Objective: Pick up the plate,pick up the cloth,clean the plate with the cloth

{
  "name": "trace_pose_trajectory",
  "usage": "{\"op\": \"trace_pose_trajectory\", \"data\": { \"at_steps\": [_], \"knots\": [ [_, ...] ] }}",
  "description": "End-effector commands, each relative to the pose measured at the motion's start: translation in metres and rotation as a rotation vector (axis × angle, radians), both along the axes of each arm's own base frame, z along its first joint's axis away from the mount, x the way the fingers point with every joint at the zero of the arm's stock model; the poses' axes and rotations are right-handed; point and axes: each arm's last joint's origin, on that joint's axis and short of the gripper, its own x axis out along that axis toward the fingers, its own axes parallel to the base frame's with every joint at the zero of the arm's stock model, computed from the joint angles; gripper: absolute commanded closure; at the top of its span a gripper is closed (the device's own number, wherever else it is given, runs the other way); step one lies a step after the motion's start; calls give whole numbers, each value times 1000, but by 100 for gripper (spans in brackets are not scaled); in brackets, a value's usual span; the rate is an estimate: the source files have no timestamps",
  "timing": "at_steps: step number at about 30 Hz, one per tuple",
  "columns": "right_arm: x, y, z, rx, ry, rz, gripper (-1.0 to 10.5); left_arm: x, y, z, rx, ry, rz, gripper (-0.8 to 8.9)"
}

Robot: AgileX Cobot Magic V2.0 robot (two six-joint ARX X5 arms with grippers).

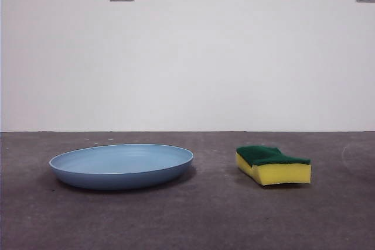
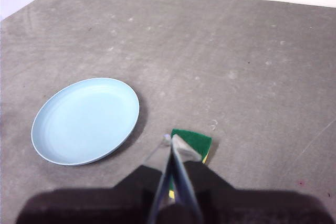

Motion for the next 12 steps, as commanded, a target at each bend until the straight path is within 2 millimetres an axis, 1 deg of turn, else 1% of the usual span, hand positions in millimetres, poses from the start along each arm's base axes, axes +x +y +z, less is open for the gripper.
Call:
{"op": "trace_pose_trajectory", "data": {
  "at_steps": [1, 6, 12],
  "knots": [
    [0, 0, -1, 7, 3, -6, 946, 1, 1, -10, -9, -1, 14, 814],
    [0, 0, -1, 7, 4, -6, 946, 4, 2, -25, -22, 20, 26, 814],
    [0, 0, -1, 7, 3, -6, 946, 4, 2, -24, -21, 10, 27, 814]
  ]
}}
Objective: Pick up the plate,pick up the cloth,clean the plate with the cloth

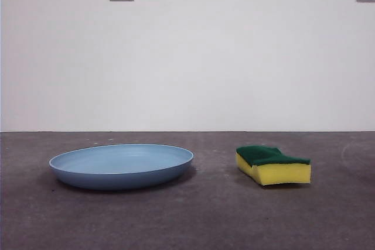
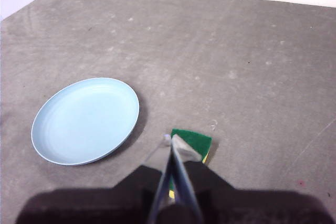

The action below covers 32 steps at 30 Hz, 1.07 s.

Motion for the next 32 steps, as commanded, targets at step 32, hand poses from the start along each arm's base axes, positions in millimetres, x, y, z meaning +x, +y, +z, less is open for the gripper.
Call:
{"op": "trace_pose_trajectory", "data": {
  "at_steps": [32],
  "knots": [
    [-5, -33, 4, -114, -122, -140, 946, 1, 0, -4, -6, 8, 5, 814]
  ]
}}
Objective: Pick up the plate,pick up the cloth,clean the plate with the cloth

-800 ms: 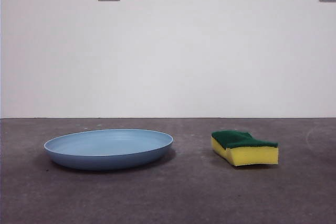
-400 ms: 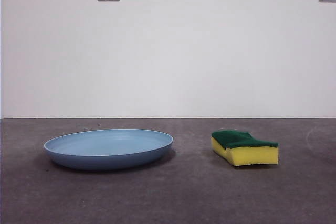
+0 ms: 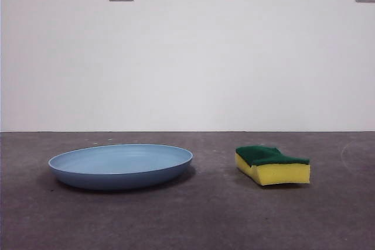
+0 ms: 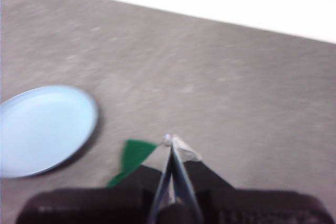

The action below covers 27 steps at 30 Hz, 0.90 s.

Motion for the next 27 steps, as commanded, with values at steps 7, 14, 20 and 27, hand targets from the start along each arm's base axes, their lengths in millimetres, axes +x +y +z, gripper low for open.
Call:
{"op": "trace_pose_trajectory", "data": {
  "at_steps": [7, 14, 20, 27],
  "knots": [
    [-18, -34, -35, 44, -129, -146, 946, 1, 0, -5, -6, 8, 4, 814],
    [-26, -37, -94, 116, -224, -185, 946, 1, 0, -5, -5, 8, 4, 814],
    [-24, -37, -142, 168, -181, -204, 946, 1, 0, -5, -5, 8, 4, 814],
    [-24, -37, -165, 180, -156, -209, 946, 1, 0, -5, -5, 8, 4, 814]
  ]
}}
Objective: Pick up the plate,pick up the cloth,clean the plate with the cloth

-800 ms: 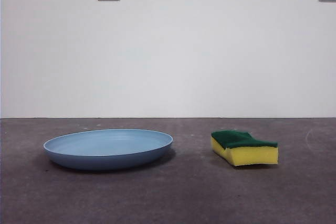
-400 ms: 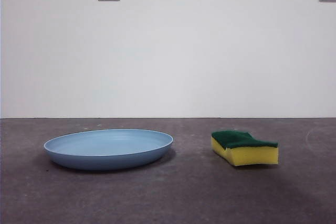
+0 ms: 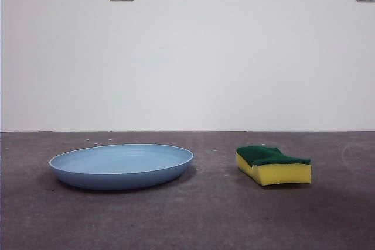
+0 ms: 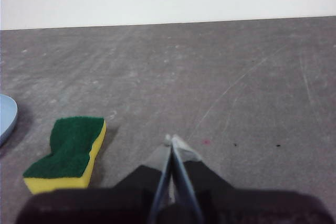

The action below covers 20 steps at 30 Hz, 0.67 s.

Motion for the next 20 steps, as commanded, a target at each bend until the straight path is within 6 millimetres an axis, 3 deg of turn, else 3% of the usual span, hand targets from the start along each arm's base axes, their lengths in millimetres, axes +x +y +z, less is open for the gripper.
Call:
{"op": "trace_pose_trajectory", "data": {
  "at_steps": [1, 8, 20],
  "knots": [
    [0, 0, -8, 21, -3, -5, 946, 1, 0, -5, -5, 8, 4, 814],
    [0, 0, -21, 26, 9, -7, 946, 1, 0, -5, -6, 8, 4, 814],
    [0, 0, -21, 44, 10, -15, 946, 1, 0, -5, -5, 8, 4, 814]
  ]
}}
